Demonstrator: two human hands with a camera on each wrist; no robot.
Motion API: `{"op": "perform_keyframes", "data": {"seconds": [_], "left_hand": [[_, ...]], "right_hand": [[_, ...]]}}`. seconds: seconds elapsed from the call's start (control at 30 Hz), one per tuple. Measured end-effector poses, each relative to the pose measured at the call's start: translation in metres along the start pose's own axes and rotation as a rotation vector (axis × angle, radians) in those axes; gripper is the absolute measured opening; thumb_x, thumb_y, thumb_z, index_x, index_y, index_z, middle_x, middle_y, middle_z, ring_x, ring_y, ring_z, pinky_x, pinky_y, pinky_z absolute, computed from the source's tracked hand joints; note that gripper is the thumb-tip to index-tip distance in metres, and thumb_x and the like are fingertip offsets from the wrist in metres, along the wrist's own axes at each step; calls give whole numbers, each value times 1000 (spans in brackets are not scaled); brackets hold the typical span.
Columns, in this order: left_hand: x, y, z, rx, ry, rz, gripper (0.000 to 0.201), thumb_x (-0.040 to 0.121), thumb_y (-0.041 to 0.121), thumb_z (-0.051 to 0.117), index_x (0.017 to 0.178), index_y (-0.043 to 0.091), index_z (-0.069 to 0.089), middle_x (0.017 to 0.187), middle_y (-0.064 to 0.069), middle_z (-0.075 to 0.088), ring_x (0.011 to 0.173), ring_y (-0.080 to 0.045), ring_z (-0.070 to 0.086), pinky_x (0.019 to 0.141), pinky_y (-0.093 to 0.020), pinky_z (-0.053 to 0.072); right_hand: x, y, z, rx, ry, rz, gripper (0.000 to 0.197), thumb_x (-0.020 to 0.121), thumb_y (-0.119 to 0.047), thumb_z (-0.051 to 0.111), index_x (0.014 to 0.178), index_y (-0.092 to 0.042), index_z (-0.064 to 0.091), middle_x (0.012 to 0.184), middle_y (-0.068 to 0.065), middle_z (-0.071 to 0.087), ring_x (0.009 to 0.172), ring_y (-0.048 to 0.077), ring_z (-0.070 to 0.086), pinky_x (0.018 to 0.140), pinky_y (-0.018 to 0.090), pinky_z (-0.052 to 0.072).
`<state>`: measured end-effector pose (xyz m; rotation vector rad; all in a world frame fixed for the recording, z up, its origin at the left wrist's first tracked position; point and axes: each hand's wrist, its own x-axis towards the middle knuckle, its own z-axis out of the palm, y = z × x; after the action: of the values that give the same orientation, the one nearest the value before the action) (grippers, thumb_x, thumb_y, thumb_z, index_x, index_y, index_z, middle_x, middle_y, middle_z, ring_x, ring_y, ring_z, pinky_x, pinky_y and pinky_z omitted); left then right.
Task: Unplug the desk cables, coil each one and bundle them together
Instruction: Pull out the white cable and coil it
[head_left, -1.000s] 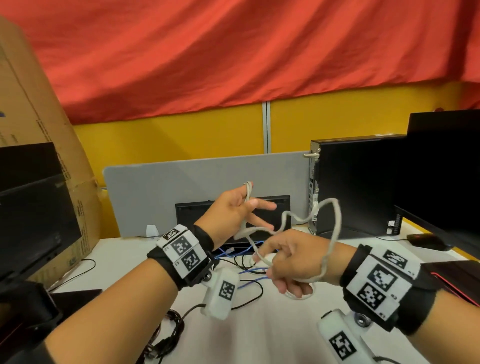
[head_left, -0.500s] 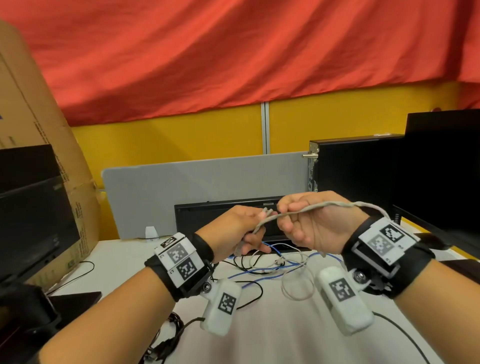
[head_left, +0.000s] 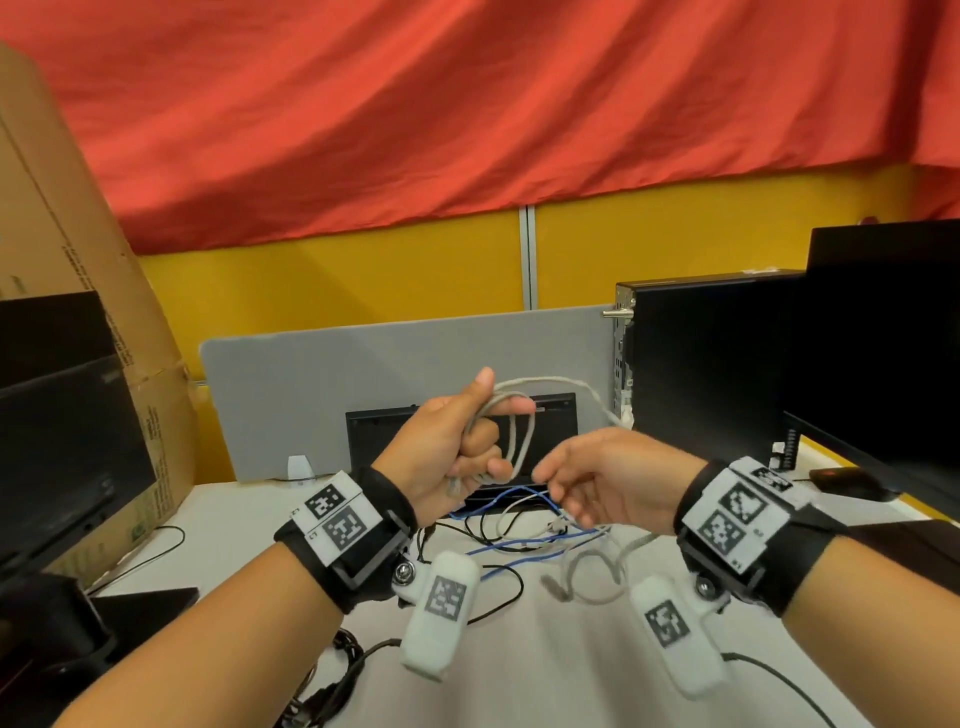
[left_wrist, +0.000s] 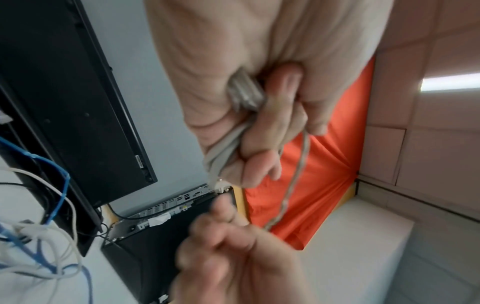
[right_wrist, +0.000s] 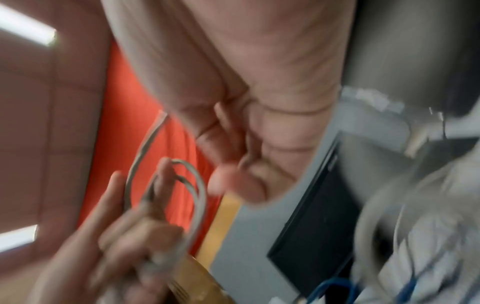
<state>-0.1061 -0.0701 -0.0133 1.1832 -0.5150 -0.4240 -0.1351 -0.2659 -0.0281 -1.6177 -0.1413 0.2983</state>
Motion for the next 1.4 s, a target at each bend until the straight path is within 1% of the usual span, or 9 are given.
{"op": "perform_keyframes", "data": {"seconds": [0.1, 0.2, 0.33, 0.6, 0.73, 0.83, 0.9, 1.1, 1.4], "left_hand": [[4, 2, 0, -20, 102, 43, 51, 97, 42, 49, 111, -4, 65, 44, 6, 18, 35, -7, 19, 46, -22, 40], [5, 2, 0, -13, 152, 63, 50, 98, 41, 49, 112, -4, 65, 46, 5, 17, 37, -8, 18, 47, -22, 39], [6, 1, 3, -47, 142, 73, 46, 97, 40, 49, 106, -2, 66, 44, 6, 17, 35, -7, 19, 47, -22, 41], [6, 3, 4, -241, 48, 66, 45, 98, 40, 46, 105, -1, 63, 42, 7, 22, 33, -5, 23, 53, -21, 47], [10, -1, 1, -296, 18, 133, 30, 101, 17, 43, 122, -4, 50, 52, 4, 34, 39, -5, 32, 76, -30, 53], [11, -1, -2, -185, 2, 203, 17, 101, 7, 41, 115, 0, 47, 76, -7, 65, 43, -6, 42, 93, -41, 54], [11, -3, -5, -66, 32, 225, 17, 101, 8, 42, 116, 2, 44, 106, -18, 71, 51, -9, 59, 102, -48, 48], [12, -16, -12, 133, 72, 195, 24, 102, 8, 41, 123, -3, 39, 129, -15, 62, 103, -31, 69, 94, -37, 48], [14, -24, -4, 669, -11, 102, 31, 101, 12, 45, 124, -9, 47, 62, 2, 67, 54, -9, 60, 68, -26, 47]], "right_hand": [[-6, -2, 9, -260, 24, -127, 21, 91, 1, 50, 90, -1, 70, 67, 9, 64, 55, 17, 60, 48, 26, 50], [-6, -4, 12, -466, 434, -572, 20, 86, -5, 58, 79, -18, 72, 61, 0, 63, 53, 7, 56, 49, 18, 46], [-1, 0, 8, -1010, 736, -907, 22, 82, -18, 67, 103, -21, 60, 98, -6, 52, 92, 6, 46, 80, 15, 37], [7, 33, 6, -1126, 440, -321, 40, 97, -16, 49, 137, -15, 43, 91, 8, 65, 74, 20, 64, 71, 35, 57], [1, 40, 23, -1280, 185, -69, 24, 101, -21, 43, 123, -12, 46, 86, 2, 54, 58, 11, 52, 50, 22, 44], [-4, 41, 33, -1384, 28, -14, 18, 98, -9, 42, 109, -10, 56, 97, 6, 61, 77, 20, 59, 67, 27, 50], [-8, 35, 34, -1328, -2, -45, 21, 99, -10, 40, 102, -12, 61, 102, 3, 64, 90, 17, 60, 78, 26, 49], [-19, 18, 39, -569, -283, 98, 31, 99, -18, 41, 71, -14, 53, 54, 4, 38, 37, 12, 34, 39, 20, 25], [-16, -6, 22, 110, -387, 96, 25, 80, -27, 42, 61, -11, 43, 43, -1, 30, 34, 11, 23, 40, 20, 11]]}}
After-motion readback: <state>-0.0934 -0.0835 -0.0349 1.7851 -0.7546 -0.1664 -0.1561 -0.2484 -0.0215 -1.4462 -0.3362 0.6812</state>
